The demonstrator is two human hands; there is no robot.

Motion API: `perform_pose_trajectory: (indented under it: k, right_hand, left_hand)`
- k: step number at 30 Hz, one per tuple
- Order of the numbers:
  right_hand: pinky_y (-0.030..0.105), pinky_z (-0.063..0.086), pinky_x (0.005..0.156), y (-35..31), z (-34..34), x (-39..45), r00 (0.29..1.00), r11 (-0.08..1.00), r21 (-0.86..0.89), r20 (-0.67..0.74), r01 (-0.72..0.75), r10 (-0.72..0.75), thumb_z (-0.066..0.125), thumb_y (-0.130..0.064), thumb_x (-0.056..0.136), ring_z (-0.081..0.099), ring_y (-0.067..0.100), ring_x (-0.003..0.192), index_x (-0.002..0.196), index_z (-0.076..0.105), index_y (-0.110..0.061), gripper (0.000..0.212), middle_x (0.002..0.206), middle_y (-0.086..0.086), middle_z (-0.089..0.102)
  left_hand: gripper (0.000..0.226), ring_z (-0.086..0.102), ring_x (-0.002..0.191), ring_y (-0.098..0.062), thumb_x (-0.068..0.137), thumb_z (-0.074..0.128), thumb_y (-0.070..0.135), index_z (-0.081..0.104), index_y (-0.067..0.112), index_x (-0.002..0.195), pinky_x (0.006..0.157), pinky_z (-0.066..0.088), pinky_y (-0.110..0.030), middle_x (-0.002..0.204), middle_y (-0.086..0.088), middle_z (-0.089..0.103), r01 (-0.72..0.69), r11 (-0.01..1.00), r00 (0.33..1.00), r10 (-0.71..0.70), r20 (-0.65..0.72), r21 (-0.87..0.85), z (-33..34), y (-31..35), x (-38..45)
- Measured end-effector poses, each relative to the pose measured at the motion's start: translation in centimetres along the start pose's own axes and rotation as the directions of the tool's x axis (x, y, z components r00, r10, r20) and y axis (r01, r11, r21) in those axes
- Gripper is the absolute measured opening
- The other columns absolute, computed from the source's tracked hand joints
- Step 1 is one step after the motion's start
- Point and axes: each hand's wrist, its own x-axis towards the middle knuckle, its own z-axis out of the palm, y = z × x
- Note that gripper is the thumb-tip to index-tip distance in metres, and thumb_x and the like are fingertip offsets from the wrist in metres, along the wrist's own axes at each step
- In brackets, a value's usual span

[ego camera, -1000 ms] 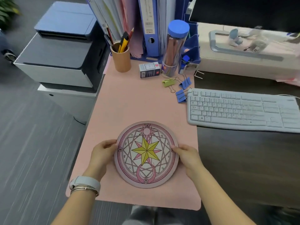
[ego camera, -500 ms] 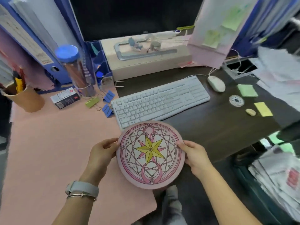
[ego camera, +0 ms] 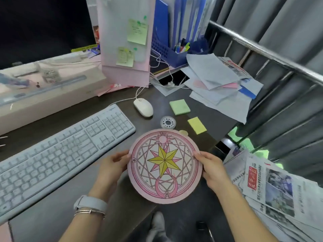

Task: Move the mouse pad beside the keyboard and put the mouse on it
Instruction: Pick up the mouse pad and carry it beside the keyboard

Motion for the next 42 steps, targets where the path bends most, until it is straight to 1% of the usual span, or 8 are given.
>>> perform_pose_trajectory:
  k: [13, 16, 18, 23, 31, 37, 40, 42]
  right_hand:
    - [0.033, 0.054, 0.071, -8.5, -2.4, 11.8, 0.998, 0.996, -0.087, -0.059, 0.026, -0.032, 0.06, -0.013, 0.087, 0.068, 0.021, 0.077, 0.095, 0.068, -0.01, 0.012, 0.085, 0.007, 0.072]
    - [0.037, 0.054, 0.078, -10.0, -1.8, 14.6, 0.996, 0.992, -0.124, -0.07, 0.037, -0.046, 0.061, -0.014, 0.086, 0.068, 0.021, 0.08, 0.086, 0.066, -0.016, 0.006, 0.086, 0.005, 0.071]
    - [0.038, 0.053, 0.082, -11.0, -1.3, 16.4, 0.998, 0.983, -0.179, -0.044, 0.037, -0.045, 0.06, -0.015, 0.086, 0.067, 0.021, 0.084, 0.083, 0.064, -0.019, 0.007, 0.087, 0.004, 0.07]
    - [0.035, 0.053, 0.08, -12.9, -0.7, 21.8, 0.999, 0.967, -0.251, 0.038, 0.043, -0.034, 0.059, -0.015, 0.087, 0.067, 0.022, 0.088, 0.107, 0.065, -0.008, 0.022, 0.094, 0.007, 0.07]
    - [0.042, 0.052, 0.091, -13.8, -0.7, 30.2, 0.966, 0.911, -0.412, 0.237, 0.006, 0.101, 0.058, -0.017, 0.088, 0.066, 0.028, 0.098, 0.114, 0.065, -0.005, 0.029, 0.106, 0.012, 0.07]
    - [0.036, 0.052, 0.084, -14.1, -0.5, 32.0, 0.934, 0.896, -0.443, 0.321, 0.002, 0.157, 0.053, -0.018, 0.091, 0.065, 0.027, 0.098, 0.114, 0.063, -0.007, 0.027, 0.102, 0.009, 0.069]
    - [0.031, 0.052, 0.076, -14.5, -0.2, 32.2, 0.927, 0.902, -0.431, 0.337, -0.002, 0.163, 0.051, -0.019, 0.092, 0.065, 0.024, 0.094, 0.109, 0.063, -0.01, 0.023, 0.096, 0.006, 0.069]
    - [0.034, 0.053, 0.081, -14.5, 0.0, 32.5, 0.931, 0.896, -0.443, 0.326, -0.004, 0.165, 0.051, -0.019, 0.093, 0.065, 0.026, 0.096, 0.111, 0.064, -0.008, 0.025, 0.1, 0.009, 0.069]
  left_hand:
    - [0.015, 0.064, 0.086, -0.017, 0.086, 0.059, 0.01, 0.065, 0.013, 0.101, 0.083, 0.05, -0.034, 0.091, -0.004, 0.068, -0.016, 1.0, 0.999, 0.016, -0.031, 0.018, 10.1, 5.8, 8.2]
    - [0.013, 0.063, 0.083, -0.014, 0.087, 0.057, 0.01, 0.064, 0.015, 0.098, 0.078, 0.049, -0.029, 0.087, -0.001, 0.067, -0.015, 1.0, 0.999, 0.015, -0.04, -0.004, 11.3, 6.5, 10.2]
    - [0.017, 0.063, 0.086, -0.017, 0.088, 0.056, 0.01, 0.063, 0.012, 0.103, 0.081, 0.05, -0.031, 0.09, -0.005, 0.068, 0.003, 1.0, 0.997, -0.005, -0.076, -0.025, 12.0, 6.6, 11.2]
    - [0.022, 0.064, 0.098, -0.03, 0.089, 0.056, 0.01, 0.061, 0.007, 0.11, 0.091, 0.051, -0.043, 0.102, -0.015, 0.068, 0.061, 0.997, 0.985, -0.068, -0.161, -0.047, 14.4, 5.5, 13.4]
    - [0.016, 0.064, 0.098, -0.019, 0.088, 0.056, 0.015, 0.064, 0.024, 0.1, 0.096, 0.048, -0.04, 0.098, -0.001, 0.07, 0.139, 0.989, 0.933, -0.145, -0.328, -0.041, 18.4, 3.3, 14.0]
    - [0.04, 0.053, 0.117, -0.01, 0.094, 0.039, 0.001, 0.051, 0.022, 0.126, 0.106, 0.036, -0.031, 0.119, 0.005, 0.062, 0.047, 0.999, 0.918, -0.049, -0.393, -0.015, 20.4, 2.5, 12.4]
    - [0.07, 0.039, 0.13, -0.005, 0.083, 0.041, -0.012, 0.039, 0.043, 0.126, 0.114, 0.027, -0.034, 0.127, 0.02, 0.05, -0.008, 0.997, 0.959, 0.029, -0.281, 0.076, 20.5, 1.5, 12.3]
    - [0.077, 0.03, 0.137, -0.01, 0.079, 0.05, 0.003, 0.029, 0.058, 0.128, 0.115, 0.025, -0.041, 0.137, 0.015, 0.043, -0.006, 0.98, 0.972, 0.052, -0.228, 0.199, 20.3, 0.9, 12.4]
